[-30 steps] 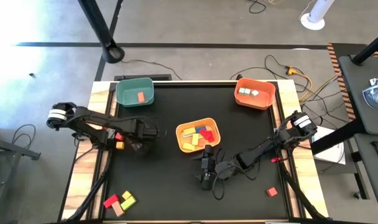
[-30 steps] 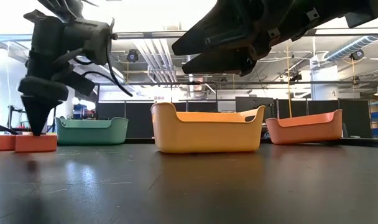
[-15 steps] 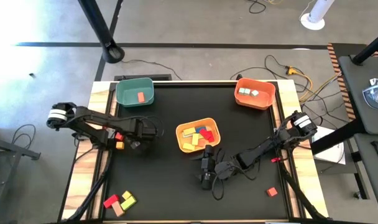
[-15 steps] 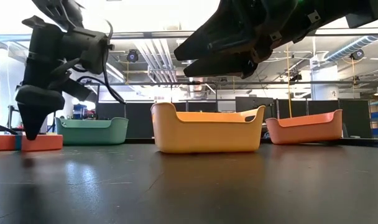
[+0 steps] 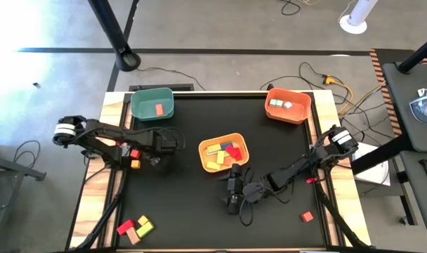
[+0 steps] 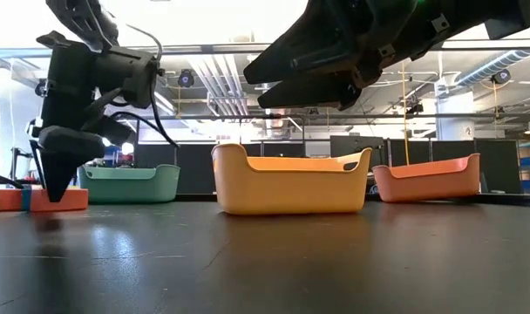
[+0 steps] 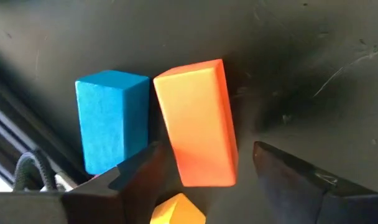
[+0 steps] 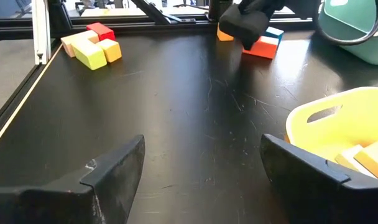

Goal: Sort blocks by size
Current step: Put the orange thick block into the blue bin, then put the blue thick block into the blue bin

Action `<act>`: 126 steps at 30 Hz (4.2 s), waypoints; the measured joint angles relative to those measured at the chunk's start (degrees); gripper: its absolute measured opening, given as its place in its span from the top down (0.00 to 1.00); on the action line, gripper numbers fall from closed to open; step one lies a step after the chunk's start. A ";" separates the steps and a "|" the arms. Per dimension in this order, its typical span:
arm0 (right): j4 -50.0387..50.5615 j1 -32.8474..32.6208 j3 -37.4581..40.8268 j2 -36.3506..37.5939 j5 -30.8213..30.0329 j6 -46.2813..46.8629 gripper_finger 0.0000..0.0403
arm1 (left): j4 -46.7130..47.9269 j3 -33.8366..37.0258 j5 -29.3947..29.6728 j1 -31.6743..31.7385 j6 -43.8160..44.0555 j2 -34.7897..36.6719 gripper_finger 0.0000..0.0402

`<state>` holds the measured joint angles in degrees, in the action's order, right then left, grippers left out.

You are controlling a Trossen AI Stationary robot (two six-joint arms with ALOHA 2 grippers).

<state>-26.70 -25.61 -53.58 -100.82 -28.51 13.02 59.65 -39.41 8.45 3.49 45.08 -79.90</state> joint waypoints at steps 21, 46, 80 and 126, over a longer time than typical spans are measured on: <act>0.26 0.04 0.02 0.00 0.00 0.04 0.24 | -10.40 3.74 0.81 -0.05 0.69 1.06 0.70; 1.46 0.00 0.52 0.00 0.00 0.07 0.30 | -2.97 -23.38 18.47 42.01 -20.46 0.96 0.68; 1.09 0.11 0.53 -2.91 0.02 2.02 0.27 | -4.00 -27.18 5.44 55.54 -23.02 -24.30 0.60; 0.58 0.13 0.52 -2.91 -0.10 3.93 0.24 | 10.25 -3.38 2.55 16.74 -15.12 24.03 0.47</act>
<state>-26.11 -25.47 -53.06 -103.72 -28.62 16.95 69.91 -42.79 10.99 20.22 29.96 -55.87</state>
